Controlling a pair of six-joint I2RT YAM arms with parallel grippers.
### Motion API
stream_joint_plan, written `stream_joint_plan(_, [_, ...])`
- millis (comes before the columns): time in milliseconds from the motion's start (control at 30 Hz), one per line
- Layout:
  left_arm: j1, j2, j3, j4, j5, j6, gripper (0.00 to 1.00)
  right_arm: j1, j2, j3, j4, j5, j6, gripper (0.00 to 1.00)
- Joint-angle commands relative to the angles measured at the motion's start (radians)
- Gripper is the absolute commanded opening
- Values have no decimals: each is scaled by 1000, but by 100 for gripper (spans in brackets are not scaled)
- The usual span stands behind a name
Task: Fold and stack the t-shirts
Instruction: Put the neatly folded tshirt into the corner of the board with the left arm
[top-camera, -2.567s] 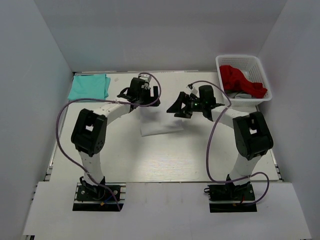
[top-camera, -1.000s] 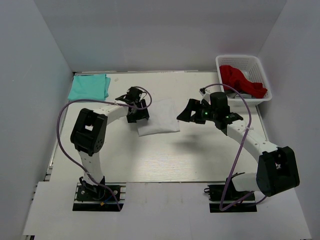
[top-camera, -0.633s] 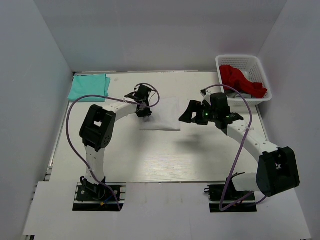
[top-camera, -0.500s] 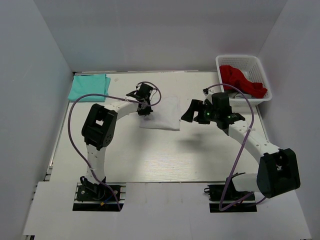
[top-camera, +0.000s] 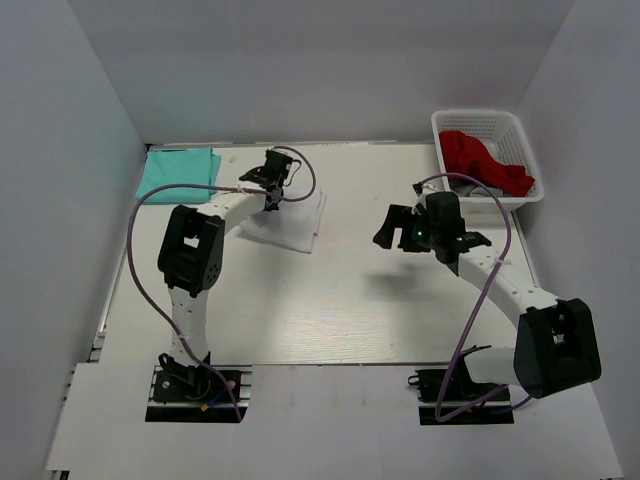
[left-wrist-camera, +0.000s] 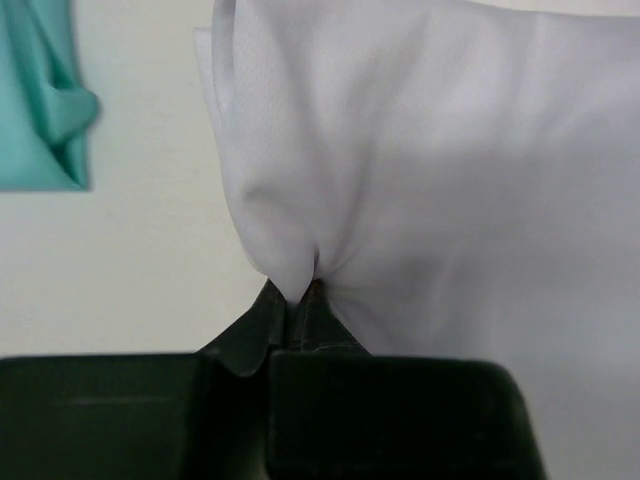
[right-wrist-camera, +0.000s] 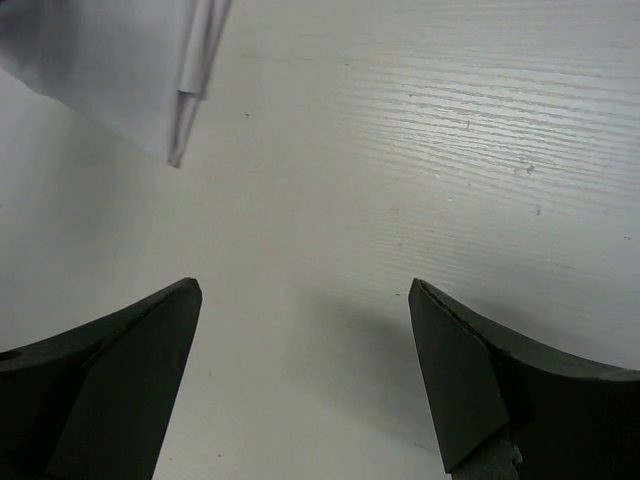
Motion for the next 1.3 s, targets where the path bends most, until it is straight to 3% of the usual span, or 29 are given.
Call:
stream_joint_plan(0, [39,-84,65,39,-91,154,0,-5,-31,-20,59,89,-37,90])
stream_joint_plan(300, [139,-84,155,138,-157,324,0,-5,-8,-72,169,245,-25,90])
stream_joint_plan(567, [213,-64,255,217,-159,472,0,-3,56,-37,169,242,-55,90])
stream_joint_plan(933, [305,17,469,152,-108,481,0,-5,157,80,139,161,-51,90])
stream_joint_plan(1267, [380,20,479,118,-15,458,0,-6,182,126,133,133,-46,90])
